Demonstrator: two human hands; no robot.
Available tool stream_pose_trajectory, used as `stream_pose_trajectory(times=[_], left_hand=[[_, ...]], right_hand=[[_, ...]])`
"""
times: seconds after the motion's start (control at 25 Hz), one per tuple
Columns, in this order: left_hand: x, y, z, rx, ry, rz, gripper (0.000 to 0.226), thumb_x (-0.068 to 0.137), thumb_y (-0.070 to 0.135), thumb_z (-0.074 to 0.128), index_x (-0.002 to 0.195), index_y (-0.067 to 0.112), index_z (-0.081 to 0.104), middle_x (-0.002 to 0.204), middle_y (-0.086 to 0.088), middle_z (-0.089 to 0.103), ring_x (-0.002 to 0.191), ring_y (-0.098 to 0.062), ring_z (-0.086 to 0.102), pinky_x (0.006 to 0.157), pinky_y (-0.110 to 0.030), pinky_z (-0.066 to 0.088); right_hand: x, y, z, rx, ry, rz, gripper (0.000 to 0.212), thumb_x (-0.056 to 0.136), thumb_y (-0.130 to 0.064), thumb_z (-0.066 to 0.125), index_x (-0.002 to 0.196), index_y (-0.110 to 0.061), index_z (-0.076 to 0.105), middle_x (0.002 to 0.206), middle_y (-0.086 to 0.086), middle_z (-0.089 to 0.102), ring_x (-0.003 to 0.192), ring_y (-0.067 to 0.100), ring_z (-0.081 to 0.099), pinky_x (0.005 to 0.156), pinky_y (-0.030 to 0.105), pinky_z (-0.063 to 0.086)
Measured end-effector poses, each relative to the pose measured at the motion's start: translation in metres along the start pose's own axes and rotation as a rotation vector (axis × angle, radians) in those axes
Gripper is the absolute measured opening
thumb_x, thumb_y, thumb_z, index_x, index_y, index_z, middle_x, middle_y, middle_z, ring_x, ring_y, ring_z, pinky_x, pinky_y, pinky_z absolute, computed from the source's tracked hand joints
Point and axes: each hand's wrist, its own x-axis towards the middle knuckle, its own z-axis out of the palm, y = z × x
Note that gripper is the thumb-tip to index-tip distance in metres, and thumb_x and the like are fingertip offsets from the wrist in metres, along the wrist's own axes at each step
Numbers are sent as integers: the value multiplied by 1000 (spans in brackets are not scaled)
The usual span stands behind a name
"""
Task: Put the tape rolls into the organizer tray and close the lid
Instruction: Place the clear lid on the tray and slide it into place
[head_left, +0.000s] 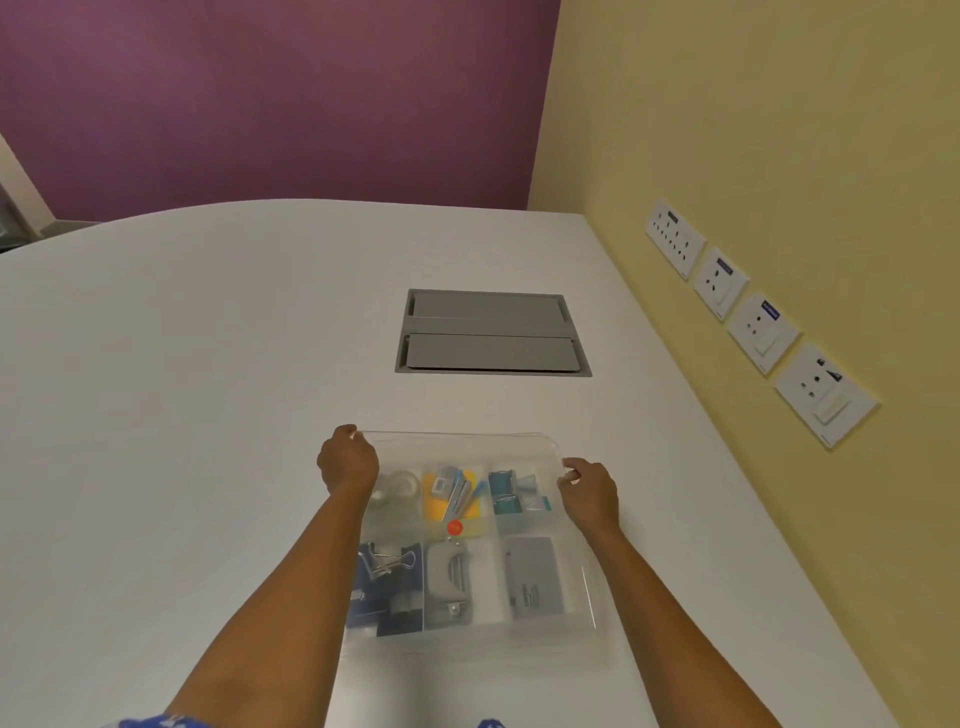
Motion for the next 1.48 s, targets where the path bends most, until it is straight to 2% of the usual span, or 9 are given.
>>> stream_pose_trajectory(times=[0.2, 0.36, 0.48, 0.64, 0.84, 1.08, 1.36, 1.48], left_hand=[[5, -22, 9, 126, 8, -26, 33, 101, 11, 41, 131, 4, 54, 135, -23, 54, 126, -40, 47, 106, -46, 40], [10, -33, 15, 54, 24, -43, 33, 99, 6, 43, 131, 2, 53, 134, -24, 54, 124, -42, 50, 105, -49, 42], [14, -35, 18, -14, 79, -63, 33, 98, 0, 43, 129, 0, 55, 131, -25, 56, 121, -42, 53, 104, -49, 43], [15, -34, 19, -115, 159, -65, 33, 96, -7, 41, 124, 1, 58, 125, -25, 59, 116, -40, 56, 100, -47, 46], [10, -20, 15, -273, 256, -39, 28, 99, 0, 41, 115, 5, 63, 122, -21, 62, 111, -37, 60, 95, -42, 49], [12, -12, 11, -397, 189, -4, 23, 99, 8, 48, 114, 7, 65, 125, -17, 63, 115, -35, 59, 102, -41, 47], [13, -24, 18, -205, 168, -39, 30, 100, 5, 44, 123, 0, 62, 130, -22, 60, 121, -38, 55, 107, -46, 43], [16, -32, 19, -216, 127, -97, 31, 99, 4, 43, 125, 1, 60, 132, -21, 58, 121, -39, 55, 107, -49, 43]], right_hand=[[8, 0, 11, -67, 6, -42, 33, 96, -2, 51, 128, -7, 58, 133, 17, 53, 121, 30, 54, 100, 34, 48], [15, -2, 20, -62, 28, -63, 30, 97, -5, 51, 127, -8, 56, 134, 16, 49, 120, 29, 54, 98, 33, 50], [18, -2, 27, -11, 28, -74, 37, 96, -15, 56, 132, -10, 49, 136, 16, 48, 121, 30, 53, 100, 36, 49], [21, 0, 32, 32, 53, -55, 40, 96, -17, 57, 134, -10, 48, 137, 14, 51, 120, 30, 56, 100, 36, 49], [23, 4, 32, 43, 137, -38, 32, 98, -15, 52, 130, -8, 55, 134, 13, 58, 119, 30, 59, 101, 37, 49], [26, 0, 30, 137, 181, -33, 33, 100, -20, 49, 127, -4, 57, 131, 16, 60, 118, 31, 59, 100, 36, 49], [32, 1, 31, 78, 89, 19, 34, 101, -15, 47, 131, -1, 55, 135, 17, 56, 123, 32, 56, 105, 36, 45], [40, -2, 28, 130, 46, 55, 32, 102, -16, 44, 124, 1, 59, 130, 19, 61, 117, 32, 58, 98, 33, 47]])
